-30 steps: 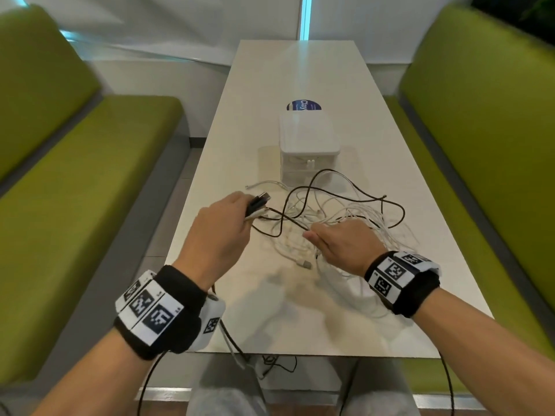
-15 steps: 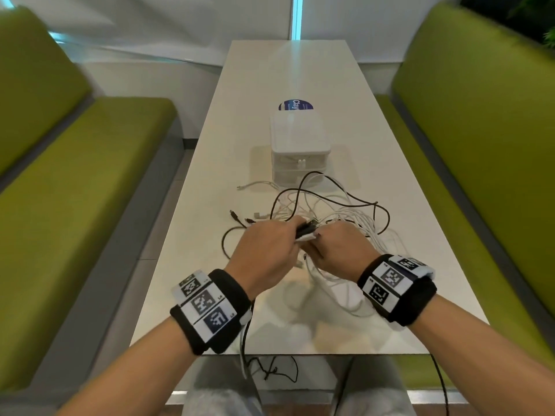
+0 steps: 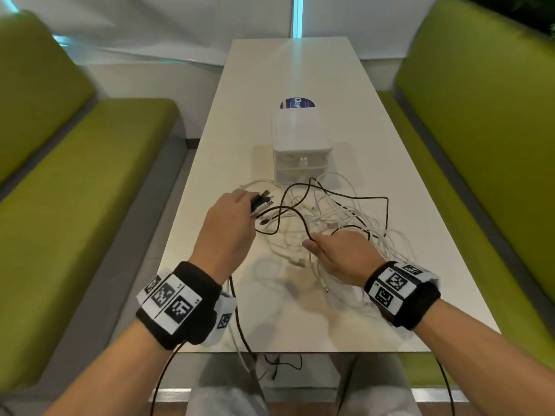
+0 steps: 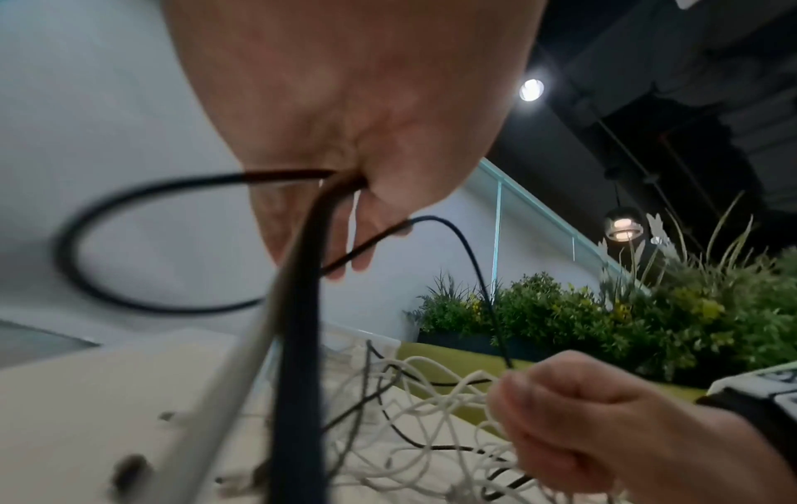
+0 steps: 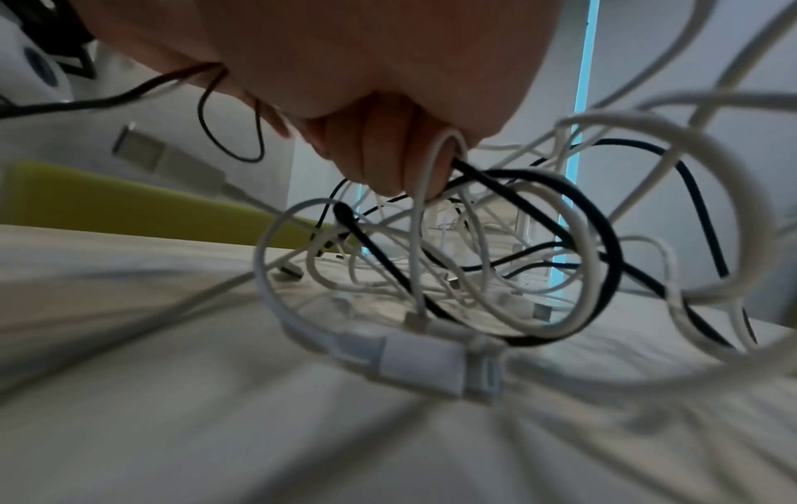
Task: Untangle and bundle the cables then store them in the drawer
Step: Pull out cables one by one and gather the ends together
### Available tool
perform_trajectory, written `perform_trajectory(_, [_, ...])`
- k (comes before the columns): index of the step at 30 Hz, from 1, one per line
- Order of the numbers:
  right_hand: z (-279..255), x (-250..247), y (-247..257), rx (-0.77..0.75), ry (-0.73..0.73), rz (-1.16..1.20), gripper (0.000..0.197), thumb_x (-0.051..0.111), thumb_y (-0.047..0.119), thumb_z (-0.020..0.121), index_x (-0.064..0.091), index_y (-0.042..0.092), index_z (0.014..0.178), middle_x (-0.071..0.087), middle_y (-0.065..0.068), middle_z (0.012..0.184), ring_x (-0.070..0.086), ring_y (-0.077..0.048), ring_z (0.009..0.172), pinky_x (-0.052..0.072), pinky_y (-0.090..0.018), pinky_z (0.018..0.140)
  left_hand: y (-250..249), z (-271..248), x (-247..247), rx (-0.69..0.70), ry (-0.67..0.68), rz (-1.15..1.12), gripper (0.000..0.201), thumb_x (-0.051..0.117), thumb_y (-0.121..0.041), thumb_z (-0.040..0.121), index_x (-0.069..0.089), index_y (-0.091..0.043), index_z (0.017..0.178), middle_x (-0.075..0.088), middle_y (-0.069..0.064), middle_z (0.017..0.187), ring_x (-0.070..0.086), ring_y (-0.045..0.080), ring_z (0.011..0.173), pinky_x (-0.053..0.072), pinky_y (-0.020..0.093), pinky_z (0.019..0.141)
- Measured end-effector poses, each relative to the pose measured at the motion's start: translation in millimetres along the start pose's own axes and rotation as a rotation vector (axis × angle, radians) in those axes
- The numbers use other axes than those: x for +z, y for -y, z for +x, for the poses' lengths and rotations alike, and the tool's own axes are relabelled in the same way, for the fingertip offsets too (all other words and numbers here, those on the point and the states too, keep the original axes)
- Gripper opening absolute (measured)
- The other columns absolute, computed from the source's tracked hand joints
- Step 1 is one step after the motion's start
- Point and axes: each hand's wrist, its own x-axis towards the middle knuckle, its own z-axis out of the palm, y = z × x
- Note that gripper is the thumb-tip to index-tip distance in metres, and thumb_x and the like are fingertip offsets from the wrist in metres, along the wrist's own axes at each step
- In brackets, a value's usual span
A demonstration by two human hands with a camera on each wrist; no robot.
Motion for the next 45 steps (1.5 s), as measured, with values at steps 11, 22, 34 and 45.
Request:
perform_trajectory(11, [5,-14,18,0.048,0.047,0.202,0.028,0.048,0.028,0.087,0.063,0.014,0.106,0.068,-0.008,0.099,0.065,-0.027,0.089,0.052,-0.038,0.075,-52,-23,22,0.478,0.167,-0.290,0.059,0.038,0.003,0.080,0.053,-0.011,0.135,0.059,0.009,0.133,0.051,0.022,0.125,0.034,0.027,0.108])
perform_trajectory(22, [1,-10,20,-0.093,0.061,-0.071,0.055,0.012,0.057,0.097,0.052,0.018,0.101,0.064,-0.007,0.075,0.058,-0.031,0.067,0.033,-0.032,0.056,-17,-13,27,0.317,0.221,0.015,0.035,0.044,-0.012,0.093,0.053,-0.020,0.126,0.064,0.006,0.101,0.056,0.026,0.096,0.030,0.027,0.072])
perform_trajectory(34, [13,-17,11,0.014,-0.033,0.003,0.062,0.009,0.055,0.092,0.051,0.016,0.112,0.063,-0.013,0.075,0.058,-0.035,0.069,0.035,-0.034,0.055,-12,-3,30,0.361,0.132,0.047,0.042,0.041,-0.011,0.087,0.058,-0.011,0.126,0.066,0.008,0.119,0.057,0.030,0.116,0.038,0.043,0.105])
perform_trajectory(45, [0,-17,11,-0.012,-0.041,0.099,0.051,-0.001,0.063,0.086,0.035,0.027,0.088,0.055,-0.002,0.063,0.053,-0.030,0.058,0.030,-0.032,0.051,0,-9,12,0.252,-0.086,0.036,0.035,0.047,-0.034,0.093,0.064,-0.012,0.074,0.061,0.005,0.054,0.055,0.028,0.043,0.023,0.023,0.043])
